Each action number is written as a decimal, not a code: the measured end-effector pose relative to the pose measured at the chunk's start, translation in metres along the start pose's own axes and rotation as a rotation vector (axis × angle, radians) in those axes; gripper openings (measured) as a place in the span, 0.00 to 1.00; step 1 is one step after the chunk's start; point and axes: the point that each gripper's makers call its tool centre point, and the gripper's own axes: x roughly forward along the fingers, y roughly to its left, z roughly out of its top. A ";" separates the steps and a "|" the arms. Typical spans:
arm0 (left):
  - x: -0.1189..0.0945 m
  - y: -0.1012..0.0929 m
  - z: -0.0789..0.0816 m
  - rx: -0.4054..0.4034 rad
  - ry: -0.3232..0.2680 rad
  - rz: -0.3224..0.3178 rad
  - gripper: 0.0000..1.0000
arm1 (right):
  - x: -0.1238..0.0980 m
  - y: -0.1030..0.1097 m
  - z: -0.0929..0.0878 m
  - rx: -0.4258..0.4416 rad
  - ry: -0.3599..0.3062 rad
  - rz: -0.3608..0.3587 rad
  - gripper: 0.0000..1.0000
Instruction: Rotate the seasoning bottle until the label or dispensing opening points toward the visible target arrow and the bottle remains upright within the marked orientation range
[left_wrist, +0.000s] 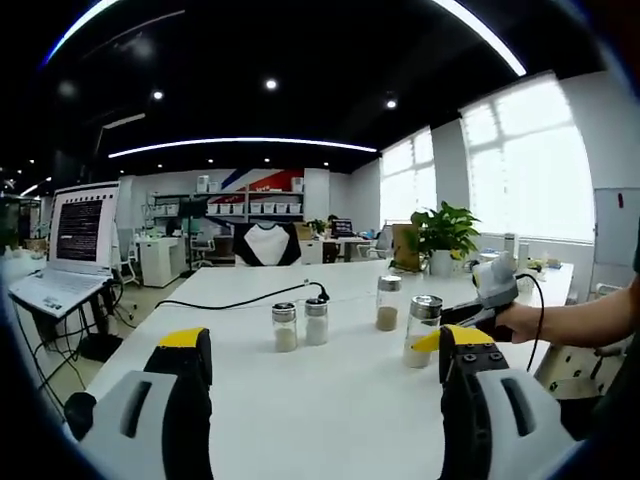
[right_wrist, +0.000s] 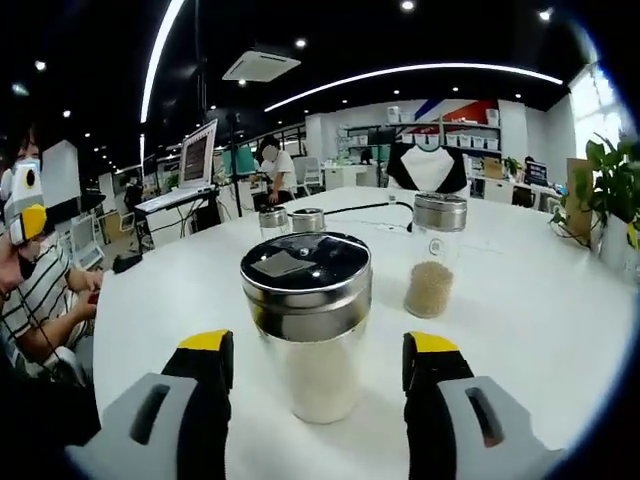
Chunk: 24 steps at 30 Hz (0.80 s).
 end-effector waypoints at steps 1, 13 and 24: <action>0.000 0.000 -0.001 0.004 0.004 0.001 1.00 | -0.002 -0.001 0.001 0.000 -0.004 -0.030 0.71; -0.001 0.000 -0.009 0.000 0.025 -0.001 1.00 | -0.006 -0.002 0.004 0.146 -0.076 -0.275 0.72; -0.002 0.005 -0.004 0.003 0.017 0.018 0.99 | 0.001 -0.007 0.013 0.169 -0.123 -0.490 0.70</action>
